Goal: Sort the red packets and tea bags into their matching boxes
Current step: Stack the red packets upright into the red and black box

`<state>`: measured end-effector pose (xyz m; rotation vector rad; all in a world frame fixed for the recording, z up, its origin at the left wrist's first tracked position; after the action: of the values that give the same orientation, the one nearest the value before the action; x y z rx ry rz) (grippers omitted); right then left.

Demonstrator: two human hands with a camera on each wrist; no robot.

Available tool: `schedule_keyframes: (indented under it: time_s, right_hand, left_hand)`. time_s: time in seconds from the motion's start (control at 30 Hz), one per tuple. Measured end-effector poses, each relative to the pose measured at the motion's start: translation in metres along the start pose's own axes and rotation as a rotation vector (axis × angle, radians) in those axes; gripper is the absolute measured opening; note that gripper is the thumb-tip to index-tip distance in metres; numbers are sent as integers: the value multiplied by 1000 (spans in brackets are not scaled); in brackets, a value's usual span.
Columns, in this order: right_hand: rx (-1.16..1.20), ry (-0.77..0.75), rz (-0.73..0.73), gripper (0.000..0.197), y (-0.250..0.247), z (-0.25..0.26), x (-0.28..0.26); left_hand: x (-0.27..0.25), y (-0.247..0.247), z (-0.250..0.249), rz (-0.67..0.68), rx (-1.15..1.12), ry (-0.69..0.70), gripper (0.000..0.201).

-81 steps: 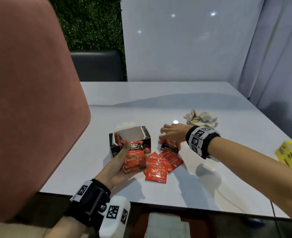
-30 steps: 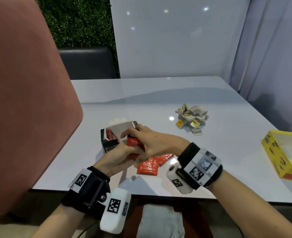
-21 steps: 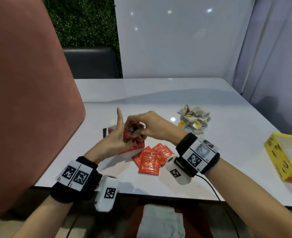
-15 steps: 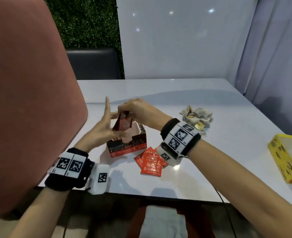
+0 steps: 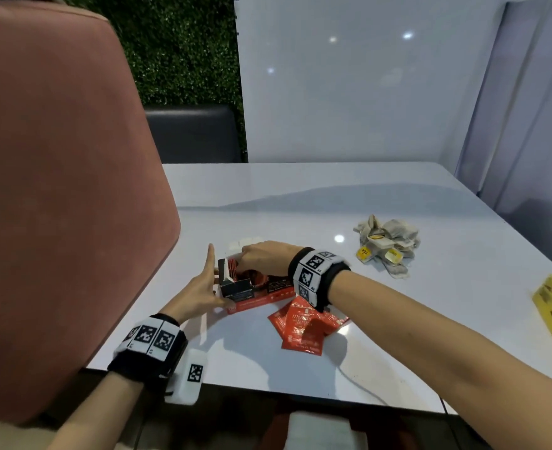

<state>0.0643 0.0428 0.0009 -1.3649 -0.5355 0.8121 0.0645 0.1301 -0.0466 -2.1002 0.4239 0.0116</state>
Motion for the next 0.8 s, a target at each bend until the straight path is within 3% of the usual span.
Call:
schedule_keyframes:
  time_s: [0.17,0.27,0.37,0.43,0.5,0.63,0.8]
  right_hand:
    - [132,-13,-59,24,5,-5,10]
    - [287,28,-303,22,-18,-15,-4]
    - [396,203,-489,16,-35,-26,-26]
    - [398,389,-391,15,-26,-33,-29]
    - [371,476,-255,18,-12,-34,-23]
    - [423,501,-105,28,7,-33,-9]
    - [459,525,-83,27,5,-34,-10]
  left_hand:
    - [3,0,-2,-1,15,16,124]
    - [6,0,2,1,39,15,125]
    - [11,1,8,-2,66,-15,128]
    - [13,2,9,2,80,-35,127]
    - [13,2,9,4,97,-56,124]
    - [15,5,8,16,135,-56,117]
    - [12,4,6,34,177,-62,119]
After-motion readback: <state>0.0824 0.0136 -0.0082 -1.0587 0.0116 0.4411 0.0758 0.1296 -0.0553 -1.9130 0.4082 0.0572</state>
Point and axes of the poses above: each hand's wrist, its own x-axis towards the middle knuckle, its own y-axis out of the palm, z = x × y, the point moved 8 cm from there along x, towards the middle knuckle, and after that the axes turned 15 degrees about x, right-handed, at the moved point
